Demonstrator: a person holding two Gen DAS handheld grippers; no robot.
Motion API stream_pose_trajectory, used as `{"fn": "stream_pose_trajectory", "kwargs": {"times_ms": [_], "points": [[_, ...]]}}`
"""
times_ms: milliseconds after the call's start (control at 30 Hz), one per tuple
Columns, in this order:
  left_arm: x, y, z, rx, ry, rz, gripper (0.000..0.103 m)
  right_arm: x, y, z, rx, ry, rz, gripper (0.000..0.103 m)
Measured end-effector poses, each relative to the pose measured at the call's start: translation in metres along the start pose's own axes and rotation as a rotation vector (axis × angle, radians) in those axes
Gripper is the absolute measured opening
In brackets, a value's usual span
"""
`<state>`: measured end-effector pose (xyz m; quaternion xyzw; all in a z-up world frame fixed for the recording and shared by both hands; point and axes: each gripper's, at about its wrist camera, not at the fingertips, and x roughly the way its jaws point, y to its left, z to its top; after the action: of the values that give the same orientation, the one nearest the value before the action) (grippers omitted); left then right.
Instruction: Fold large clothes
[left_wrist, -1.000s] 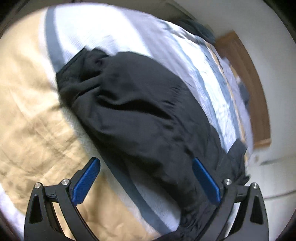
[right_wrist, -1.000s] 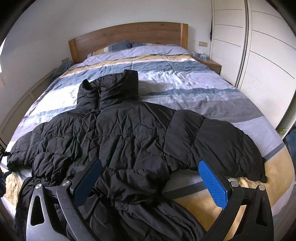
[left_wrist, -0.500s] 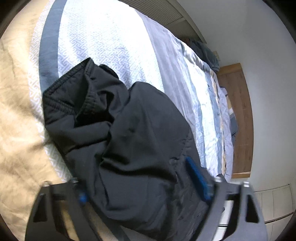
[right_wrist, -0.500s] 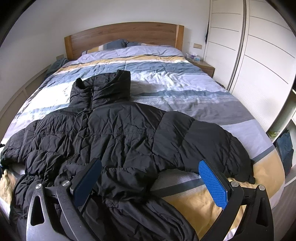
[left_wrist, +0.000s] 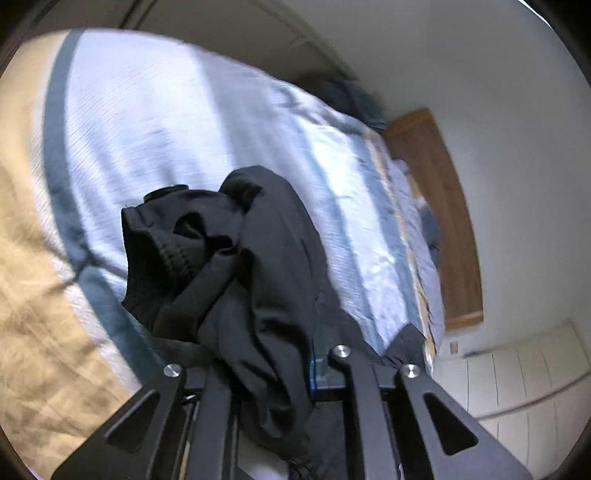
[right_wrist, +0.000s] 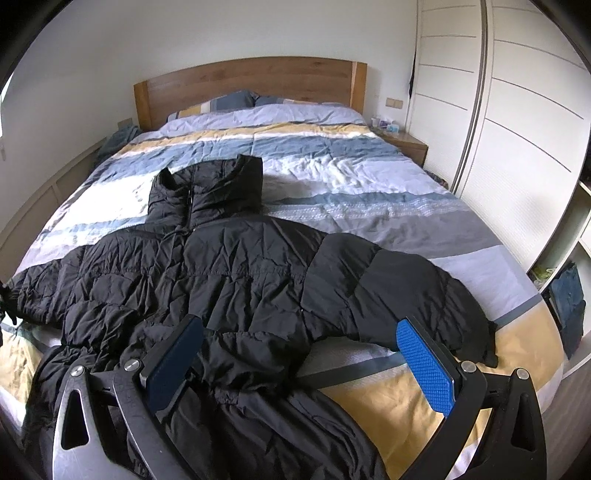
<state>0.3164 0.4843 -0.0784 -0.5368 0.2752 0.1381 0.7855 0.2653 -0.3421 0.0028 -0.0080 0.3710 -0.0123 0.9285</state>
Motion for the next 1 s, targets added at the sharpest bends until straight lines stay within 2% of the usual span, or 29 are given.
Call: {"fn": "stream_pose_trajectory", "kwargs": {"times_ms": [100,300,533,667,767,933,1000], "points": [[-0.008,-0.031,-0.008,0.068,0.003,-0.044,0.010,-0.011,-0.006,-0.002,0.009,-0.013,0.000,0.103],[-0.024,-0.104,-0.044,0.240,0.044,-0.136,0.010,-0.033,-0.022,-0.012,0.037,-0.032,0.000,0.103],[-0.031,-0.182,-0.122,0.466,0.134,-0.223,0.010,-0.056,-0.043,-0.023,0.079,-0.063,0.001,0.103],[-0.021,-0.215,-0.184,0.616,0.220,-0.220,0.010,-0.066,-0.053,-0.027,0.096,-0.078,0.000,0.103],[-0.011,-0.223,-0.232,0.720,0.285,-0.201,0.010,-0.072,-0.060,-0.030,0.112,-0.086,-0.005,0.103],[0.016,-0.221,-0.300,0.845,0.395,-0.145,0.010,-0.077,-0.069,-0.038,0.124,-0.087,-0.008,0.103],[0.027,-0.216,-0.316,0.865,0.431,-0.130,0.010,-0.077,-0.071,-0.040,0.127,-0.082,-0.008,0.103]]}}
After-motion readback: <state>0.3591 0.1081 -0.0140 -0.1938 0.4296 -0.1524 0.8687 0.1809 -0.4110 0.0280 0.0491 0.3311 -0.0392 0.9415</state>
